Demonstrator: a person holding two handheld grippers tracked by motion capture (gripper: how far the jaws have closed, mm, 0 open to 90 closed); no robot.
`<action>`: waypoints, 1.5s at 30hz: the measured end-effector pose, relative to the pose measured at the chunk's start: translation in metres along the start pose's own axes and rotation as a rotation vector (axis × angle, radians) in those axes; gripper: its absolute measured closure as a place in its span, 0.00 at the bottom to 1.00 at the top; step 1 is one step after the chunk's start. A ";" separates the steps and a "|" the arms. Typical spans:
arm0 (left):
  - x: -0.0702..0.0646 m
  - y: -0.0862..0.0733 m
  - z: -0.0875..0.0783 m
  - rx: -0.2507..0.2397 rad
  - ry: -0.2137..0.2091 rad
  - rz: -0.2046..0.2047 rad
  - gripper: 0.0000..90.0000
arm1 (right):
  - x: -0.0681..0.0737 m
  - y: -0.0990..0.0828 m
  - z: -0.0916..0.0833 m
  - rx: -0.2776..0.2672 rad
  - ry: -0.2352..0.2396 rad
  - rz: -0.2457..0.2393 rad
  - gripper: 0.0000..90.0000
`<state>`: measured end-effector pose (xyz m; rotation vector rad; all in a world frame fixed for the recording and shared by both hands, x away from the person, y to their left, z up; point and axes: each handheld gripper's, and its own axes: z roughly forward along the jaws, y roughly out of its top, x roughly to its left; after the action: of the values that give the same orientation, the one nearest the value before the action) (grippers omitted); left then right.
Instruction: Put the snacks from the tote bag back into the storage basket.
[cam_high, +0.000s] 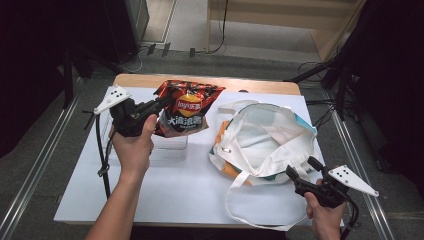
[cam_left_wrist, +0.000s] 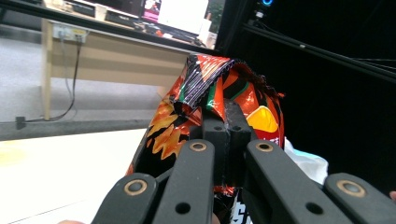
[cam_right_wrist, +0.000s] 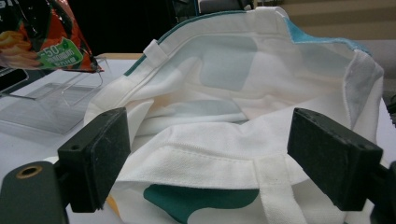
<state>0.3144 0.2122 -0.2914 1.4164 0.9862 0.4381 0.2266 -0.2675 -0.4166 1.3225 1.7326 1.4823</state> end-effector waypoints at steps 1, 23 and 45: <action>0.002 0.000 -0.002 -0.001 0.006 0.001 1.00 | 0.000 -0.001 0.001 0.003 -0.002 -0.002 0.15; 0.050 0.010 -0.035 -0.027 0.085 0.002 1.00 | 0.003 -0.005 0.006 0.023 -0.016 0.012 0.15; 0.107 -0.033 -0.024 0.060 0.150 -0.065 1.00 | 0.003 -0.007 0.008 0.036 -0.019 0.015 0.16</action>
<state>0.3461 0.3041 -0.3520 1.4162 1.1712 0.4751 0.2300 -0.2604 -0.4253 1.3661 1.7482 1.4487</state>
